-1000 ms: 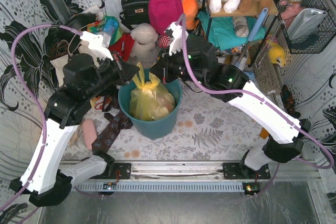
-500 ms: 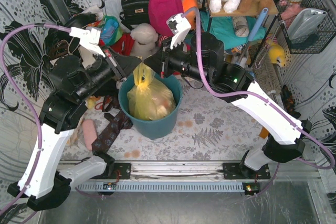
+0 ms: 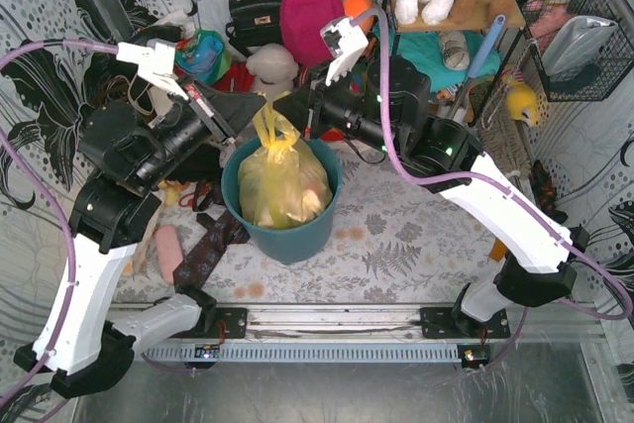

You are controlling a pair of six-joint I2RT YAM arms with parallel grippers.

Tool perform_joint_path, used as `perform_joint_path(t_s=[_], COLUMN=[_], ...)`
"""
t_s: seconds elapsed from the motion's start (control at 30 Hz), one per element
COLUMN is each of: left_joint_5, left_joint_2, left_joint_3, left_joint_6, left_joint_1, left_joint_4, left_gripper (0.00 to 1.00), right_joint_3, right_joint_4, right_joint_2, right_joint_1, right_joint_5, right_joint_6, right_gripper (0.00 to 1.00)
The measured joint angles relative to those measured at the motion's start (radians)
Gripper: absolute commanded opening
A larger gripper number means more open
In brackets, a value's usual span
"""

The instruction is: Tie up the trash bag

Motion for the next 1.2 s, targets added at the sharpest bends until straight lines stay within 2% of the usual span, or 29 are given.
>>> perform_joint_path(t_s=[0.43, 0.5, 0.53, 0.6, 0.67, 0.77, 0.9, 1.03, 1.13, 1.2], left_joint_5=[-0.087, -0.1, -0.106, -0.123, -0.139, -0.163, -0.188, -0.222, -0.266, -0.313], left_joint_2=[-0.074, -0.073, -0.074, -0.079, -0.086, -0.088, -0.089, -0.094, -0.104, -0.116], left_joint_3=[-0.232, -0.24, -0.24, -0.239, -0.236, -0.216, -0.177, -0.139, -0.119, -0.117], left_joint_6=[0.001, 0.001, 0.002, 0.007, 0.016, 0.026, 0.039, 0.05, 0.065, 0.074], left_joint_1=[0.0, 0.0, 0.0, 0.0, 0.0, 0.0, 0.0, 0.0, 0.0, 0.0], left_joint_4=[-0.077, -0.097, -0.105, -0.111, -0.119, -0.126, -0.136, -0.156, -0.172, -0.18], left_gripper=[0.0, 0.02, 0.06, 0.23, 0.36, 0.47, 0.54, 0.56, 0.57, 0.63], right_joint_3=[-0.27, -0.283, -0.285, -0.285, -0.285, -0.285, -0.285, -0.282, -0.254, -0.224], right_joint_4=[0.011, 0.011, 0.011, 0.012, 0.012, 0.016, 0.016, 0.012, -0.01, -0.034], right_joint_2=[-0.023, -0.023, -0.024, -0.031, -0.043, -0.066, -0.09, -0.112, -0.121, -0.125], right_joint_1=[0.0, 0.0, 0.0, 0.0, 0.0, 0.0, 0.0, 0.0, 0.0, 0.0], right_joint_5=[0.04, 0.043, 0.044, 0.045, 0.047, 0.05, 0.054, 0.069, 0.096, 0.124], right_joint_6=[0.02, 0.024, 0.028, 0.035, 0.035, 0.038, 0.038, 0.032, 0.018, 0.005], right_gripper=[0.0, 0.11, 0.13, 0.2, 0.3, 0.36, 0.38, 0.39, 0.45, 0.51])
